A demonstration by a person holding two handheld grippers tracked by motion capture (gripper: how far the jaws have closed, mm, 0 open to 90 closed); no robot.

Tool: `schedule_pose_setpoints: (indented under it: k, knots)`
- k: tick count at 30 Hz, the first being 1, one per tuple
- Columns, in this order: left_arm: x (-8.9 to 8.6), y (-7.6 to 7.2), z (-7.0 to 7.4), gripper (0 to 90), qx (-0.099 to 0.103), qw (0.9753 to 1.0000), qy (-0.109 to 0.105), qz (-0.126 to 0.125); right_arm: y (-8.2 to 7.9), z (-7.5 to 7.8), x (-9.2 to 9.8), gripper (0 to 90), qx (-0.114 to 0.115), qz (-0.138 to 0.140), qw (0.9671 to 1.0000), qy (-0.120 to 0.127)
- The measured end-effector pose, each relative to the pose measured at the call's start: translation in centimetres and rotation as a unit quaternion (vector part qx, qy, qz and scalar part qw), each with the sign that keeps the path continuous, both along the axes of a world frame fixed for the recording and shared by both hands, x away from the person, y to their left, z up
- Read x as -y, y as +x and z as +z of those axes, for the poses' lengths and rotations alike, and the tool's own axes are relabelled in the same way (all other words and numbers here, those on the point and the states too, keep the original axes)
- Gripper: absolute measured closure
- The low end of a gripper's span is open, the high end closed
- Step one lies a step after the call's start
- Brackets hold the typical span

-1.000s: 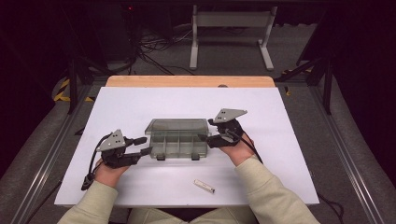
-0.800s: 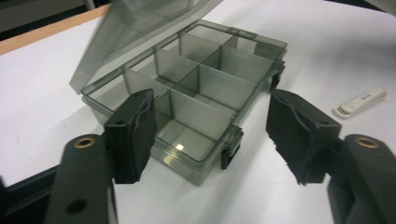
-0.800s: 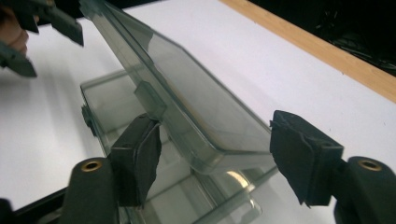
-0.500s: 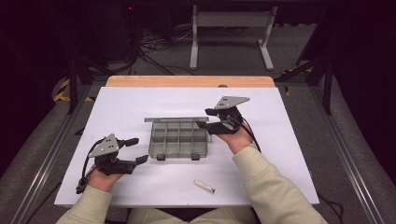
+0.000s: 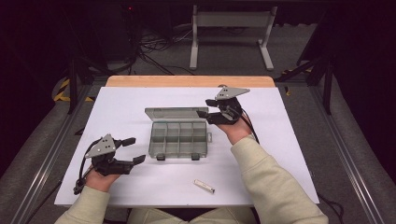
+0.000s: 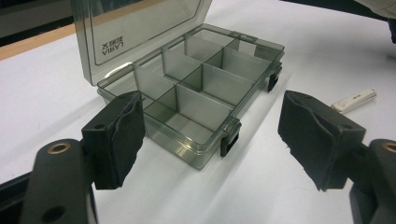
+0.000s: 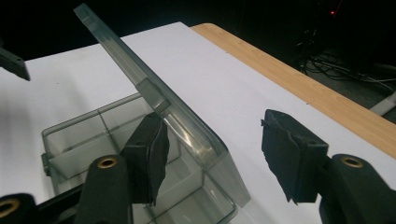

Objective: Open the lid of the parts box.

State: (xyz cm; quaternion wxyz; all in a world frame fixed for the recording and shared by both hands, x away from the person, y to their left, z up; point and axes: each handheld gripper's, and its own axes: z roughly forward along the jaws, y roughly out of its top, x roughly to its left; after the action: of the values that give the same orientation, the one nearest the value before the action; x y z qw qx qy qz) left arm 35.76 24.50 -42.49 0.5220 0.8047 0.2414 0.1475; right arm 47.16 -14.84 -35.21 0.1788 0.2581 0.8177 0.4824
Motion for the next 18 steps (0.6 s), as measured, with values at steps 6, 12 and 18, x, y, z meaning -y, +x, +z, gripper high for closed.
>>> schedule_pose_setpoints:
  k: [6, 12, 18]
  knots:
    - [0.0, 0.1, -0.1, 23.3, 0.002, 1.0, 0.003, 0.001, 1.1, -0.1, 0.0, 45.5, -0.003, -0.007, 0.9999, 0.007]
    - [-0.1, 0.1, 0.0, 23.3, -0.001, 1.0, 0.001, 0.003, 1.7, -0.2, 0.0, 48.0, -0.004, -0.011, 0.9999, 0.01]
    - [-0.1, 0.1, -0.1, 23.3, -0.001, 1.0, 0.0, 0.002, 2.6, -0.5, -0.1, 51.7, -0.004, -0.018, 0.9998, 0.008]
